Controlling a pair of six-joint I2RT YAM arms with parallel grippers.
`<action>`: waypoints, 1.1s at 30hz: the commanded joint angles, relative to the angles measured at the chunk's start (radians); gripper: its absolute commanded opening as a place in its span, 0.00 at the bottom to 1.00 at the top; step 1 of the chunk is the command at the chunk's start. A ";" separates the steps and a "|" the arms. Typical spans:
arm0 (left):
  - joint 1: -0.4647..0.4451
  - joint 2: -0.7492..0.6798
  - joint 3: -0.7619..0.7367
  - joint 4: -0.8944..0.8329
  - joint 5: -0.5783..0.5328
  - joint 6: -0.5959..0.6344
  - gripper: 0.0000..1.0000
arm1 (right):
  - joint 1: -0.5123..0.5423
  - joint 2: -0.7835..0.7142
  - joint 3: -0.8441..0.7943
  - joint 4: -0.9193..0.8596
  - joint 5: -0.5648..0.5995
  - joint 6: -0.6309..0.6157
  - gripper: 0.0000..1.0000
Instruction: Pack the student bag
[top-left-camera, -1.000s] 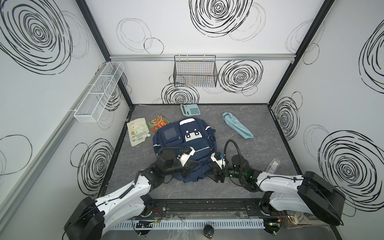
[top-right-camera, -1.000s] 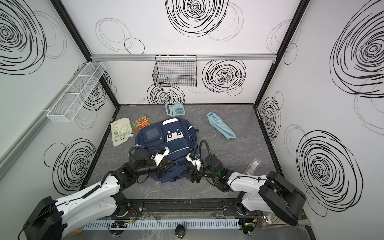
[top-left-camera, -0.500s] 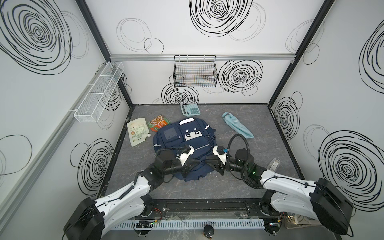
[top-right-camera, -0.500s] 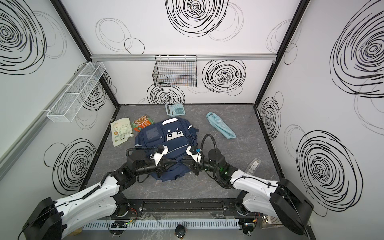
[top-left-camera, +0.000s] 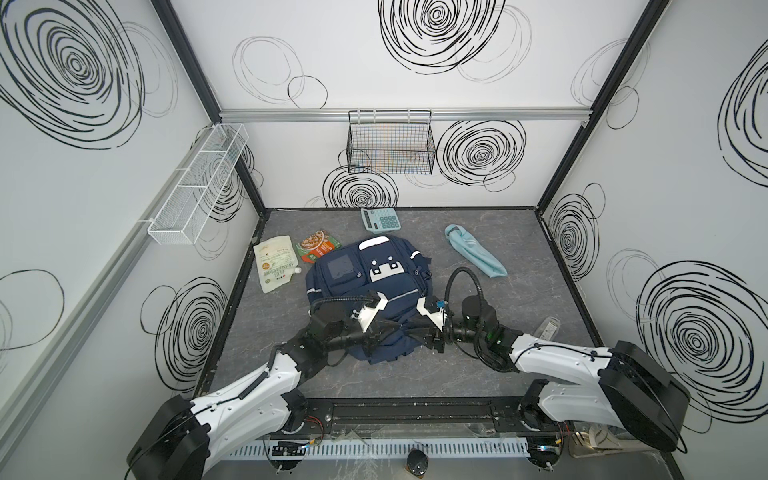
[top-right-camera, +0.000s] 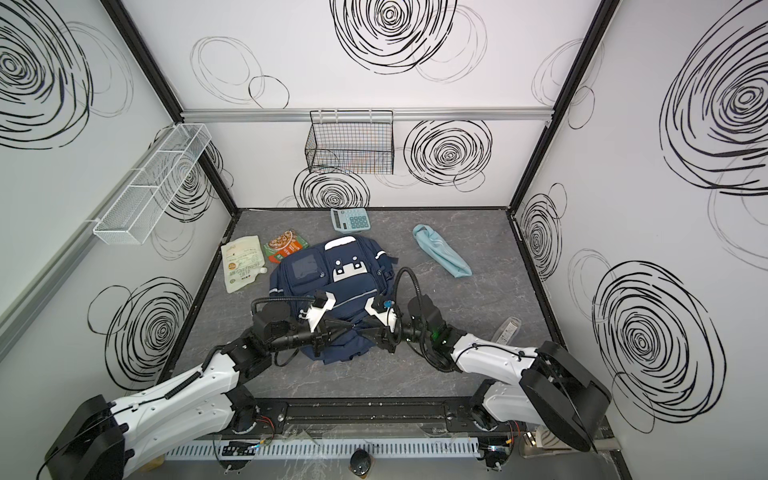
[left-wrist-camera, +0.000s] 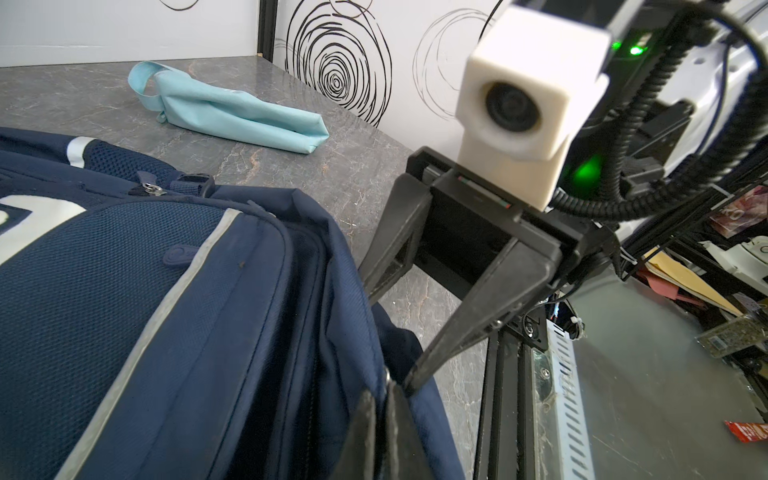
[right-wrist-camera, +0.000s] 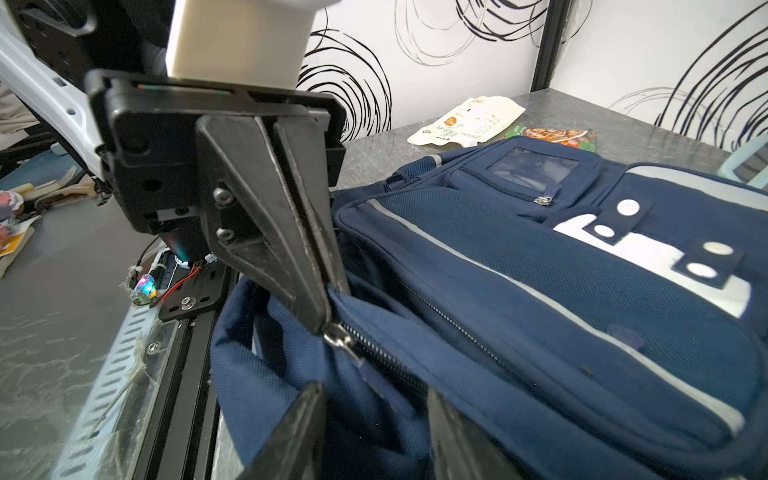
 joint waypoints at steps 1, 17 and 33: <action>0.005 -0.021 0.021 0.202 0.054 -0.018 0.00 | 0.022 0.042 0.051 -0.016 -0.036 -0.051 0.45; 0.010 -0.045 0.057 0.046 -0.031 0.088 0.00 | 0.022 -0.063 0.015 -0.112 -0.007 0.066 0.08; 0.013 -0.053 0.048 0.070 -0.015 0.079 0.00 | -0.022 -0.060 0.055 -0.174 -0.212 0.236 0.28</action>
